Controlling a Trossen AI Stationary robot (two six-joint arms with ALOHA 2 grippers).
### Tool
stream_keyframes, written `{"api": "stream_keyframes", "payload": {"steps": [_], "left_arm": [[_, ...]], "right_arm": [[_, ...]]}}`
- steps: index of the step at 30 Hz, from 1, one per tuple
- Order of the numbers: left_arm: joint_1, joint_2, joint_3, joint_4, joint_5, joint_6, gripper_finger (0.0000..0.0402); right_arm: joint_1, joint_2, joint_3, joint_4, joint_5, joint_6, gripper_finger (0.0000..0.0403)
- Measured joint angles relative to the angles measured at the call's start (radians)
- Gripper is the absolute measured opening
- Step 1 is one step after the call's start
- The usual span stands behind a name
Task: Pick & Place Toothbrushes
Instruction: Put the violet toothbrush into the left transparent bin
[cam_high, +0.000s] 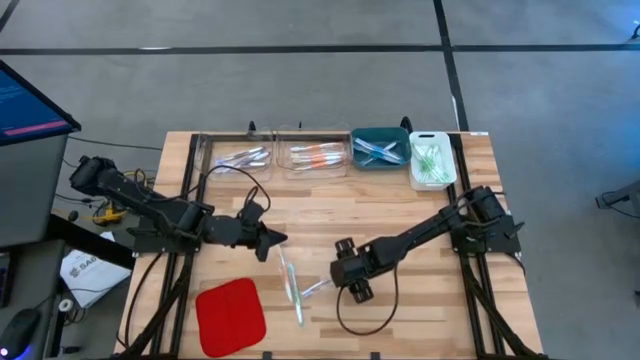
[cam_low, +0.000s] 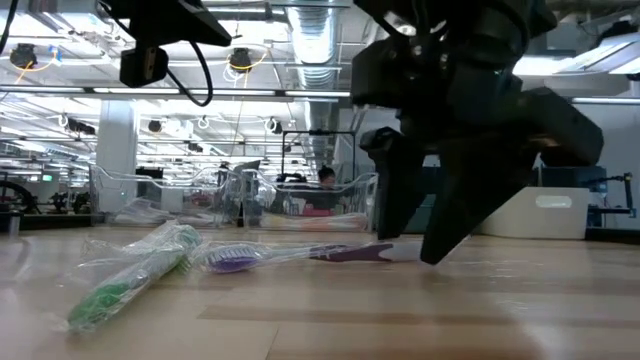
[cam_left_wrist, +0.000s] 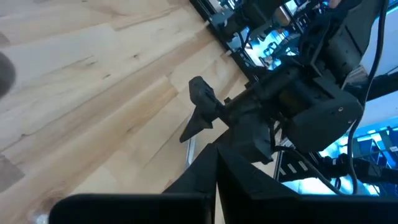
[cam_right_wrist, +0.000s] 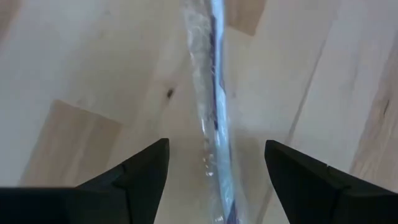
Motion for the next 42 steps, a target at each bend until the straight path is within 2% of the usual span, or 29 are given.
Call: {"api": "stream_keyframes", "payload": {"steps": [6,11,16,23,29,32,36,39,42], "left_arm": [[0.007,0.000,0.000,0.009,0.000,0.000,0.0002],[0.007,0.000,0.000,0.016,0.000,-0.003,0.0002],[0.007,0.000,0.000,0.029,0.000,-0.004,0.0002],[-0.007,0.000,0.000,0.077,0.004,-0.023,0.0002],[-0.029,-0.002,0.000,0.185,0.006,-0.010,0.0002],[-0.028,-0.026,0.001,0.265,0.005,0.035,0.0002],[-0.028,-0.088,0.001,0.327,-0.002,0.128,0.0002],[-0.028,-0.151,0.001,0.333,0.042,0.222,0.0002],[-0.028,-0.206,0.002,0.323,0.136,0.352,0.0002]], "right_arm": [[-0.023,0.000,-0.016,0.005,-0.017,0.018,0.0258],[-0.057,-0.005,-0.050,0.036,-0.095,0.020,0.0225],[-0.066,0.006,-0.062,0.037,-0.095,0.017,0.0154],[-0.071,0.007,-0.063,0.032,-0.085,0.017,0.0021],[-0.074,0.013,-0.020,-0.032,-0.087,0.084,0.0025],[-0.079,0.017,0.039,-0.142,-0.087,0.105,0.0010],[-0.095,0.021,0.157,-0.279,-0.083,0.135,0.0011],[-0.109,0.018,0.246,-0.375,-0.083,0.162,0.0009],[-0.128,0.019,0.346,-0.463,-0.083,0.208,0.0009]]}}
